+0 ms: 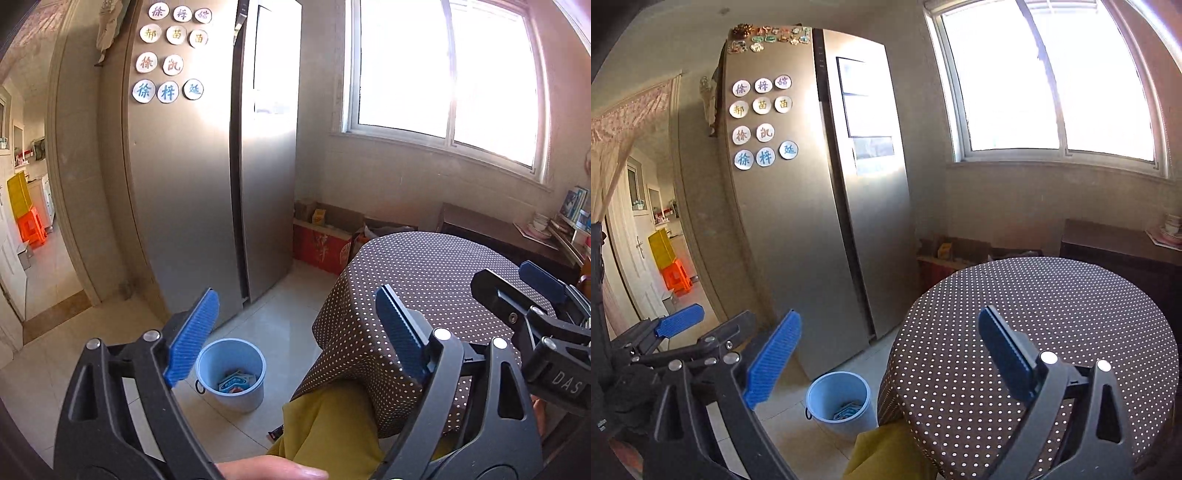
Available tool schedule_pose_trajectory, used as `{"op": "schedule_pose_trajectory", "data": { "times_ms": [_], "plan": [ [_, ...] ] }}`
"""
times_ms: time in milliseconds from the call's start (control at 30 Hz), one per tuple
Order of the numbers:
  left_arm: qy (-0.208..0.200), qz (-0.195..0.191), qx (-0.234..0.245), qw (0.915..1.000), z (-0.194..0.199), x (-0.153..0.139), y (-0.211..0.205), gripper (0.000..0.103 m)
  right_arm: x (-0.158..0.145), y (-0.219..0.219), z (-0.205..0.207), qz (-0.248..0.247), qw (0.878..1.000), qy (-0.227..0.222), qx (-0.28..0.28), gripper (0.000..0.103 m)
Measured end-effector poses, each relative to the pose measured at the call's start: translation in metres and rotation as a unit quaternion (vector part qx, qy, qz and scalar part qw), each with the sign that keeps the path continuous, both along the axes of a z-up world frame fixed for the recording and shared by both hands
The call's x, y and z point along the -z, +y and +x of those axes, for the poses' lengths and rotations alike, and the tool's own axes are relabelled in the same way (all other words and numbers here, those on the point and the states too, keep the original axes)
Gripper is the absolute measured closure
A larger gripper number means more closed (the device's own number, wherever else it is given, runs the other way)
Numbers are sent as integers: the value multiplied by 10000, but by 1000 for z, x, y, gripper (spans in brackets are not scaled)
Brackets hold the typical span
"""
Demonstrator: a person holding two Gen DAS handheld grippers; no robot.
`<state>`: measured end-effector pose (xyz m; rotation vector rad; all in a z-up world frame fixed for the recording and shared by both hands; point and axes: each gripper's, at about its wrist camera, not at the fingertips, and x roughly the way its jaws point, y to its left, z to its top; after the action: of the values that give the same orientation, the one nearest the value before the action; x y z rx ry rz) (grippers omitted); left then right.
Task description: Collect trash
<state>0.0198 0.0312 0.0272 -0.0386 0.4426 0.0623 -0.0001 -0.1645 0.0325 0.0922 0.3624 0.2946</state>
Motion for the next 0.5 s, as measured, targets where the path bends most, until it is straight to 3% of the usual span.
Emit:
{"op": "schedule_pose_trajectory", "data": {
  "times_ms": [500],
  "plan": [
    [-131,36,-3,9999,-9,-7,-6,17,-3,-6,-7,20,9999,-107,39,7]
  ]
}}
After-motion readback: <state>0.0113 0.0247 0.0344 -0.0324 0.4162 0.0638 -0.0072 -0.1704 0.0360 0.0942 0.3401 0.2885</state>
